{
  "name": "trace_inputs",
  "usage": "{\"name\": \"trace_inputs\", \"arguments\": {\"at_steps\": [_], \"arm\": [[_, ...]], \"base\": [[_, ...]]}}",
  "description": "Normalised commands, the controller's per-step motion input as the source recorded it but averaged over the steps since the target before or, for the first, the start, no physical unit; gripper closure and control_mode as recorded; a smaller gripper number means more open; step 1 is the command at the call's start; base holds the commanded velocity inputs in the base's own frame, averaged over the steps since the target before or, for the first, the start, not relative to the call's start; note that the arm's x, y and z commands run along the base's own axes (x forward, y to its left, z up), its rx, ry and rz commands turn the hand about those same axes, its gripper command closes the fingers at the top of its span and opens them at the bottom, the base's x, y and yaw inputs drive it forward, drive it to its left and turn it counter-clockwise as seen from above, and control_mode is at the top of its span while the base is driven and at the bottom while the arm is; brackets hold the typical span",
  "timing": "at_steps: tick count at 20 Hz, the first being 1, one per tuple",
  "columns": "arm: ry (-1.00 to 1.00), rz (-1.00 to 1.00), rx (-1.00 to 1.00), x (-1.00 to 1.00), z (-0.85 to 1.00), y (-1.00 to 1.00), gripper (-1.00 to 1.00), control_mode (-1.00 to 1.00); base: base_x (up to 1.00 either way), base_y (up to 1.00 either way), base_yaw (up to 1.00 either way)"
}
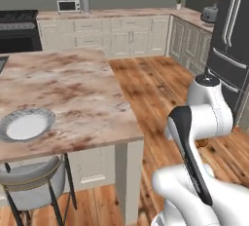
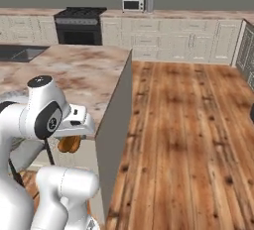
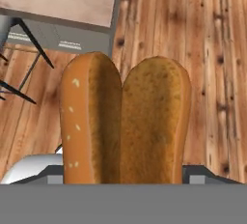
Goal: Move the hot dog bun to the plate on the dining table and place the condiment next to that plate. Then navigate to the fridge and take the sausage and place it on the plate as well.
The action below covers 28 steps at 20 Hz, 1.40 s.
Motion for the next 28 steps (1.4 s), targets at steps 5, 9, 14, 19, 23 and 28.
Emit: {"name": "trace_inputs", "arguments": {"at_steps": [5, 9, 14, 19, 23, 28], "arm": [[0.0, 0.0, 0.0, 0.0, 0.0, 0.0, 1.0, 1.0], [0.0, 0.0, 0.0, 0.0, 0.0, 0.0, 1.0, 1.0], [0.0, 0.0, 0.0, 0.0, 0.0, 0.0, 1.0, 1.0], [0.0, 0.0, 0.0, 0.0, 0.0, 0.0, 1.0, 1.0], [0.0, 0.0, 0.0, 0.0, 0.0, 0.0, 1.0, 1.0], [0.05, 0.04, 0.0, 0.85, -0.08, 0.58, 1.0, -1.0]], "base": [[0.0, 1.0, 0.07], [0.06, 1.0, 0.05], [0.46, 0.78, 0.01], [0.76, 0.35, 0.0], [0.64, 0.38, 0.0], [0.0, 0.0, 0.0]]}}
